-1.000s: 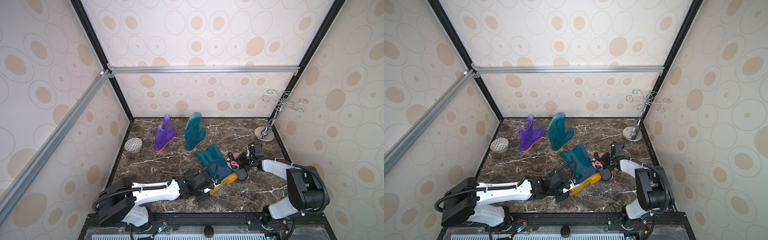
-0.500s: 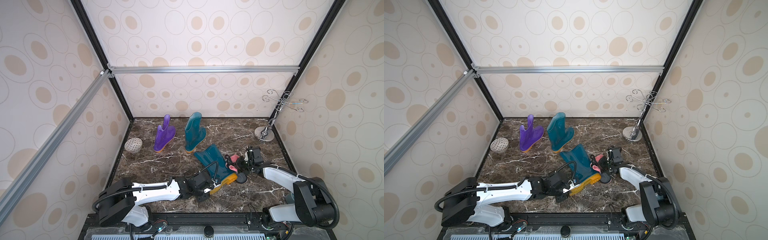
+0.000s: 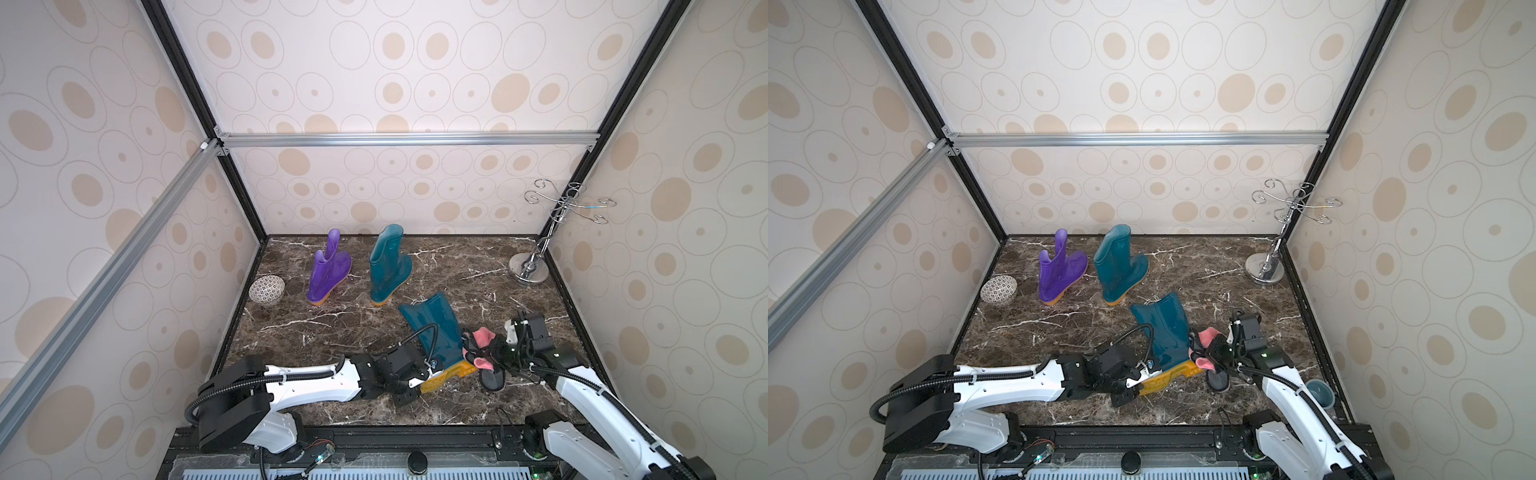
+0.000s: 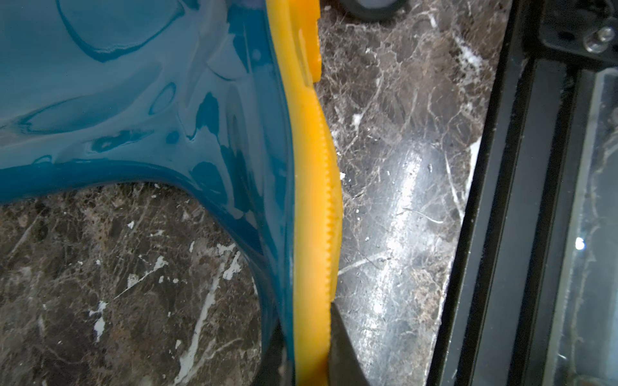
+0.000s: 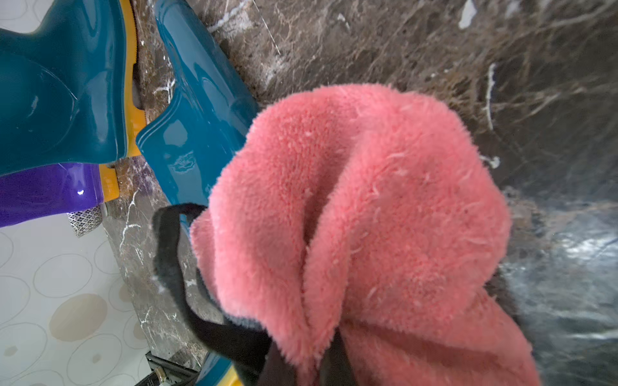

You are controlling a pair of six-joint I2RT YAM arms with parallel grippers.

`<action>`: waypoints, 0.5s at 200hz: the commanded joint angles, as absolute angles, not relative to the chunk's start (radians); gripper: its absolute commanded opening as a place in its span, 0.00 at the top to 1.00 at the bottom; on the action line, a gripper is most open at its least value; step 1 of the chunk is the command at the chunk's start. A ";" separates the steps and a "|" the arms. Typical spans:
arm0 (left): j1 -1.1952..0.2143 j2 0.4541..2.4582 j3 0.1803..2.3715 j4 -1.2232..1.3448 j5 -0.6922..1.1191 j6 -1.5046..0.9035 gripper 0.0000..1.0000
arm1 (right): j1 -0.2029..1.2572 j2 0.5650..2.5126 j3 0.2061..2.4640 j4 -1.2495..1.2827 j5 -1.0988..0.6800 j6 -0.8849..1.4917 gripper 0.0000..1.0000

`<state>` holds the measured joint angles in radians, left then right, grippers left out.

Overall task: Wipe the rubber boots with a cloth
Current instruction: Wipe the dirt off the rubber boot.

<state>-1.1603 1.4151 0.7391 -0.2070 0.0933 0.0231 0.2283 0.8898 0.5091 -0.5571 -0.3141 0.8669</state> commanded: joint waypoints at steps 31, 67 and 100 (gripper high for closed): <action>-1.164 1.438 0.725 -0.239 0.099 0.032 1.00 | 0.232 1.163 0.573 -0.416 -0.382 0.852 1.00; -1.166 1.443 0.723 -0.238 0.115 0.032 1.00 | 0.219 1.219 0.634 -0.328 -0.223 0.899 1.00; -1.165 1.443 0.726 -0.241 0.113 0.035 1.00 | 0.202 1.408 0.734 -0.306 -0.231 0.895 1.00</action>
<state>-1.1603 1.4151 0.7387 -0.2070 0.0998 0.0231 0.2184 1.2881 0.6609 -0.3504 -0.2558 0.8688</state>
